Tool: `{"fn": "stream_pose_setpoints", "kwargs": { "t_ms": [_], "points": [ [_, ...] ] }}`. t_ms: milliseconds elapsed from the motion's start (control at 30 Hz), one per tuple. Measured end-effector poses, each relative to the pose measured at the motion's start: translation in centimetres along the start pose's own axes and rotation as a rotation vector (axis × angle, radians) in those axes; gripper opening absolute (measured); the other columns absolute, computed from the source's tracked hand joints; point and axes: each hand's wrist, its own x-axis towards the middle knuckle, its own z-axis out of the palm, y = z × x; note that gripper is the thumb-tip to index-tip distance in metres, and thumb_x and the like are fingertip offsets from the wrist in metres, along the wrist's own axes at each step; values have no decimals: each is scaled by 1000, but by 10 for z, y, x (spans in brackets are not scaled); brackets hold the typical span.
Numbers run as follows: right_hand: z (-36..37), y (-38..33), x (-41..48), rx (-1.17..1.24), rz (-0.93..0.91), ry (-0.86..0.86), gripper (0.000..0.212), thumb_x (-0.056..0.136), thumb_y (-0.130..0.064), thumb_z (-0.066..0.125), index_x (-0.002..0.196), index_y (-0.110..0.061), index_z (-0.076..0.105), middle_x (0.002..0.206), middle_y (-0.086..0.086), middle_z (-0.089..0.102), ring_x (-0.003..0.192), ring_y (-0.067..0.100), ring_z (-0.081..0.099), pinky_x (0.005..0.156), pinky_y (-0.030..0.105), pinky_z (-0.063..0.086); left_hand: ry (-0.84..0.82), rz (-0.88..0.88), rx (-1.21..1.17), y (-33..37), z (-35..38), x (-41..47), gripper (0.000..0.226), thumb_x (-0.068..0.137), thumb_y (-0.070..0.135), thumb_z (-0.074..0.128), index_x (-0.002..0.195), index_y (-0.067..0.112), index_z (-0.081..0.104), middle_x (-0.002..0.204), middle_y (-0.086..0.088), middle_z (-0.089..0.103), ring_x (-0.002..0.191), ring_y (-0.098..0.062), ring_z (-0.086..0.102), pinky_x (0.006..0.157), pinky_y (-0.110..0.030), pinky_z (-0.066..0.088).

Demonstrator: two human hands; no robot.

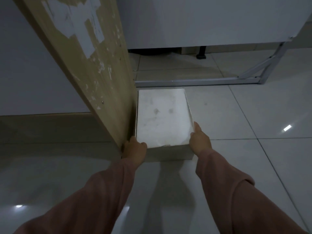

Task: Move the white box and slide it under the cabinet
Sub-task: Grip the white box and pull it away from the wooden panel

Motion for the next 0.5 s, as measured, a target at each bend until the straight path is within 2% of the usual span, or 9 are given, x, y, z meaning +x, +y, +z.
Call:
{"fn": "stream_pose_setpoints", "kwargs": {
  "t_ms": [100,167,267,400,500],
  "points": [
    [-1,2,-6,-15,8,-7,59,98,-8,32,152,-26,16,132,24,53,117,39,53,99,36,40,-42,-10,-73,-2,-2,-9,36,90,9,44,124,-5,46,104,-15,55,88,-28,54,73,-30,45],
    [1,4,-13,-24,12,-8,58,99,-9,31,152,-27,15,134,24,53,119,39,52,100,36,40,-56,-19,-90,-5,-3,-16,39,90,8,44,127,-4,43,107,-17,56,87,-27,53,68,-28,42],
    [4,8,-30,-27,31,-3,57,99,-11,30,152,-28,15,136,24,51,121,38,51,102,37,38,-78,-13,-84,-13,-9,-29,37,91,7,44,126,-5,42,104,-16,54,87,-27,52,73,-28,39],
    [10,12,-58,-14,66,-3,57,100,-10,29,152,-29,15,138,21,51,122,37,51,103,37,38,-107,-2,-98,-28,-19,-48,29,90,8,44,118,-1,44,116,-20,57,90,-26,51,77,-27,37],
    [16,19,-81,-47,65,1,57,100,-10,27,152,-27,12,134,24,53,119,39,53,101,39,40,-130,8,-90,-39,-27,-66,22,91,8,43,113,6,43,115,-17,58,88,-24,50,76,-27,36]
  ]
}}
